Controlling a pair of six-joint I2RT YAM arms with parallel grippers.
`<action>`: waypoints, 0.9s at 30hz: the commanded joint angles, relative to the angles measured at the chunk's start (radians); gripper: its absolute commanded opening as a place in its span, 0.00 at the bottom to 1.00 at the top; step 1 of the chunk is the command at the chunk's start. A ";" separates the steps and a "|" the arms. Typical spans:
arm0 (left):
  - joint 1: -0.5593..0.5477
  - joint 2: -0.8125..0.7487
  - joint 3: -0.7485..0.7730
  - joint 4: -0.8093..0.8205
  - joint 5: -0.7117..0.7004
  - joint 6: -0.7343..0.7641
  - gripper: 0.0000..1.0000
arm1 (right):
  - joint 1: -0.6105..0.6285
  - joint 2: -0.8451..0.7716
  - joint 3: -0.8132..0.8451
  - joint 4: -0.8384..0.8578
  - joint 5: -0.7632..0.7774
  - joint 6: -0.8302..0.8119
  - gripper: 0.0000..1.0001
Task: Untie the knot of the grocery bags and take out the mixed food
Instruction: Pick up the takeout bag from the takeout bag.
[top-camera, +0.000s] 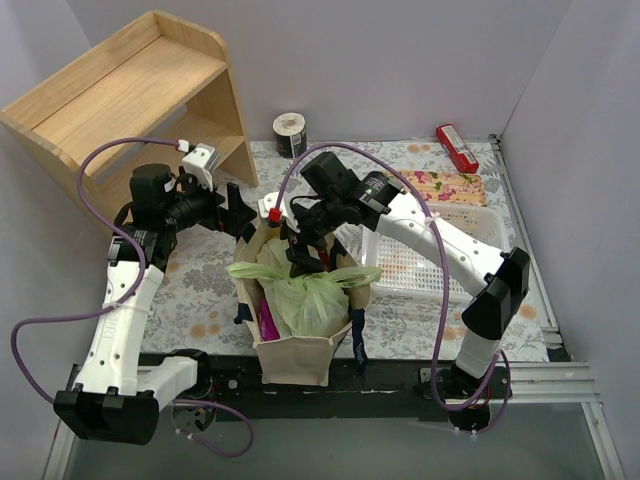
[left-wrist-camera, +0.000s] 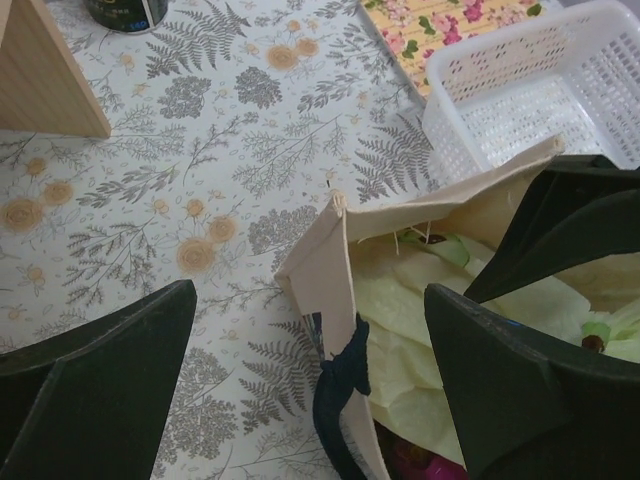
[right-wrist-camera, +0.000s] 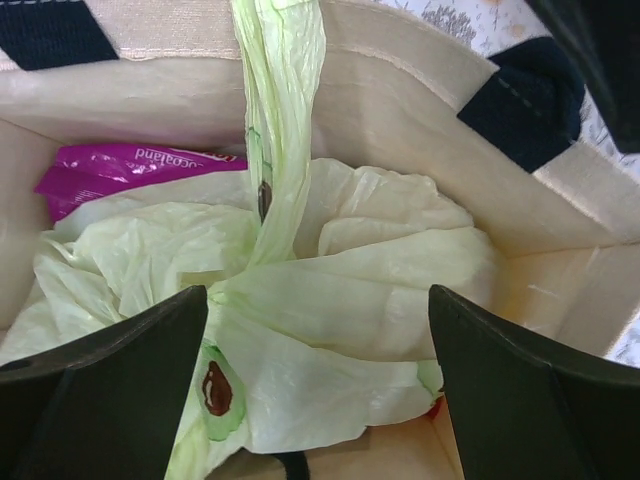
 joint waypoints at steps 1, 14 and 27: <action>-0.004 -0.047 -0.031 -0.033 0.019 0.086 0.98 | 0.046 -0.003 0.037 -0.043 0.056 0.118 0.98; -0.004 -0.077 -0.019 -0.095 -0.036 0.085 0.98 | 0.156 0.016 -0.006 -0.075 0.302 0.191 0.98; -0.004 -0.087 -0.044 -0.128 0.060 0.035 0.98 | 0.144 -0.009 -0.119 -0.135 0.472 0.134 0.66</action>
